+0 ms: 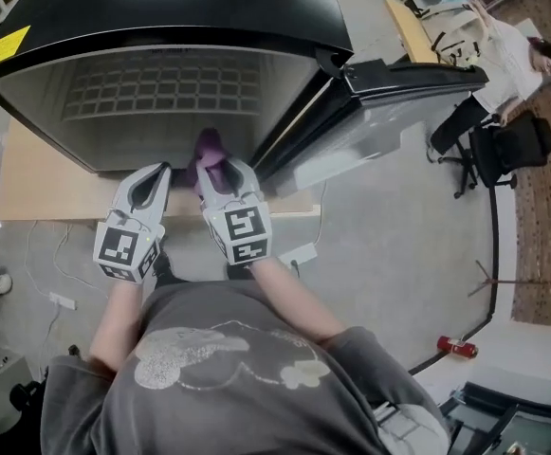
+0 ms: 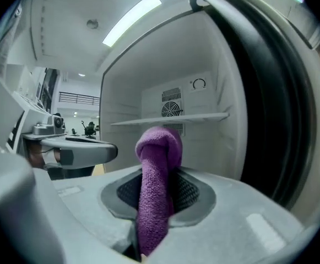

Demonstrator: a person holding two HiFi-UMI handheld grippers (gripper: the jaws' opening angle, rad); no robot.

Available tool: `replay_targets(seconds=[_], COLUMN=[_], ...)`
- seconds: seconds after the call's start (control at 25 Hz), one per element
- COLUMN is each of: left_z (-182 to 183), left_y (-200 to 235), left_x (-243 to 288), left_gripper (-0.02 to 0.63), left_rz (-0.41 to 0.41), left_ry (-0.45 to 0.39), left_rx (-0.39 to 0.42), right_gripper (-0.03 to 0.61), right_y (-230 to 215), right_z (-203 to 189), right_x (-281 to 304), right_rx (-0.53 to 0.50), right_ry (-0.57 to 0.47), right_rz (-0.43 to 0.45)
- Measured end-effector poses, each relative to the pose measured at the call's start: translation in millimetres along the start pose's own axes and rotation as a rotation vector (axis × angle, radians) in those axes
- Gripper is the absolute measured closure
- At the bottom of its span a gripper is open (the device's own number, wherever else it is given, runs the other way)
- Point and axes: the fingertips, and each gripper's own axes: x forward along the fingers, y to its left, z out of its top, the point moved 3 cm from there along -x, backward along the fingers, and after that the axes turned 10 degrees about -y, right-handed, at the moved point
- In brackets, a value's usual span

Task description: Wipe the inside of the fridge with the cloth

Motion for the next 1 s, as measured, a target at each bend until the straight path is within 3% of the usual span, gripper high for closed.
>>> replay_targets(seconds=[0.28,0.48,0.68,1.0], left_z=[8,13,2,-15], left_y=[-42,-76,-95,-128], left_x=[-20,-40,-70,-122], left_gripper=[0.595,0.595,0.595,0.595], left_rz=[0.219,0.280,0.322,0.319], left_ry=[-0.014,-0.007,0.017,0.006], left_rx=[0.024,0.038,0.005,-0.035], right_gripper=[0.499,0.499,0.499,0.499], right_y=[-5,2,15,42], right_z=[16,12,10,1], right_x=[-54,-83,-102,-148], right_rx=[0.015,0.035,0.051,0.027], right_ry=[-0.031,-0.033,-0.032,-0.022], right_rz=[0.225,0.342,0.380,0.381])
